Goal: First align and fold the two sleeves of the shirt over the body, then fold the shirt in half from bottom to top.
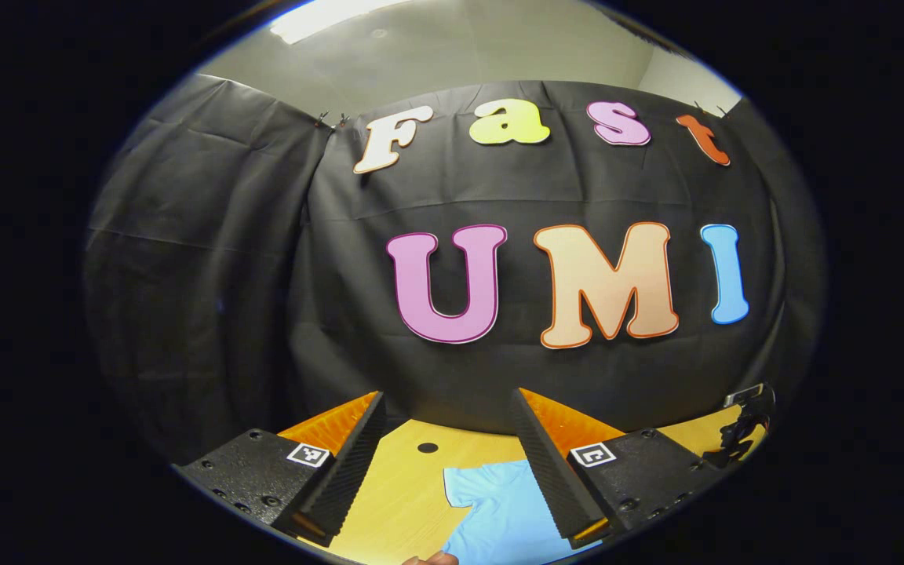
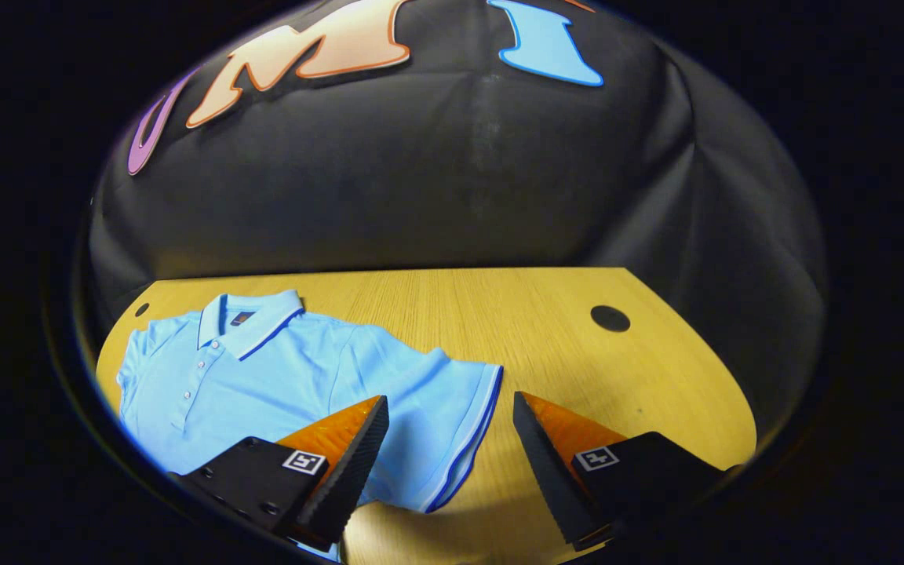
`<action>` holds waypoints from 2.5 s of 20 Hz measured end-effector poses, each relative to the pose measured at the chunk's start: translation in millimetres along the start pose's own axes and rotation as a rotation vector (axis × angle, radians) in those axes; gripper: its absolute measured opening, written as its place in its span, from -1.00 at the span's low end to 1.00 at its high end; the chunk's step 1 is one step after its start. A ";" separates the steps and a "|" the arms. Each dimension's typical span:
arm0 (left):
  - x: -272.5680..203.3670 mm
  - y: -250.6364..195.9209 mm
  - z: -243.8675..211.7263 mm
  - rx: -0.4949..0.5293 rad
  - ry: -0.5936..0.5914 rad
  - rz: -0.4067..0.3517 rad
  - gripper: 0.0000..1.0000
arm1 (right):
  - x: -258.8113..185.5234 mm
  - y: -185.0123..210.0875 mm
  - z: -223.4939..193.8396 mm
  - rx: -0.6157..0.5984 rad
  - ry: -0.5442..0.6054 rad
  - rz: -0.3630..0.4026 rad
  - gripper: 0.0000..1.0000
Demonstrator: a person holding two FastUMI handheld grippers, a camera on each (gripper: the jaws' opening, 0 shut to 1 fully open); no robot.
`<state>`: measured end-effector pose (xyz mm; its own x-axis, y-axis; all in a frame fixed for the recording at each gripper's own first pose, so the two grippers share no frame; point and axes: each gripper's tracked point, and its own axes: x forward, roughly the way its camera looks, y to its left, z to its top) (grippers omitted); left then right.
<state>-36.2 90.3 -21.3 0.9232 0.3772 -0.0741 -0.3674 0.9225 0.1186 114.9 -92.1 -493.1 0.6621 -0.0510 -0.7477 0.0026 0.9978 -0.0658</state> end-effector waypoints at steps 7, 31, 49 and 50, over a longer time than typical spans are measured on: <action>3.6 -13.4 -7.7 0.012 0.016 -0.038 0.90 | 5.4 5.4 -18.8 0.023 0.064 0.034 0.84; 12.3 12.6 -37.2 -0.001 0.084 -0.052 0.90 | -23.9 150.9 27.2 0.162 -0.047 0.294 -0.95; 84.8 -7.1 -164.8 -0.184 0.329 -0.209 0.91 | -160.0 140.8 64.9 0.016 -0.261 0.265 0.87; 92.5 -9.1 -175.2 -0.184 0.343 -0.214 0.91 | -171.0 135.6 63.5 0.021 -0.267 0.255 0.95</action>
<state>32.8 131.1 -202.8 0.9010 0.1527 -0.4060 -0.2146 0.9703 -0.1113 49.6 54.7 -332.3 0.8155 0.2090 -0.5397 -0.1742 0.9779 0.1155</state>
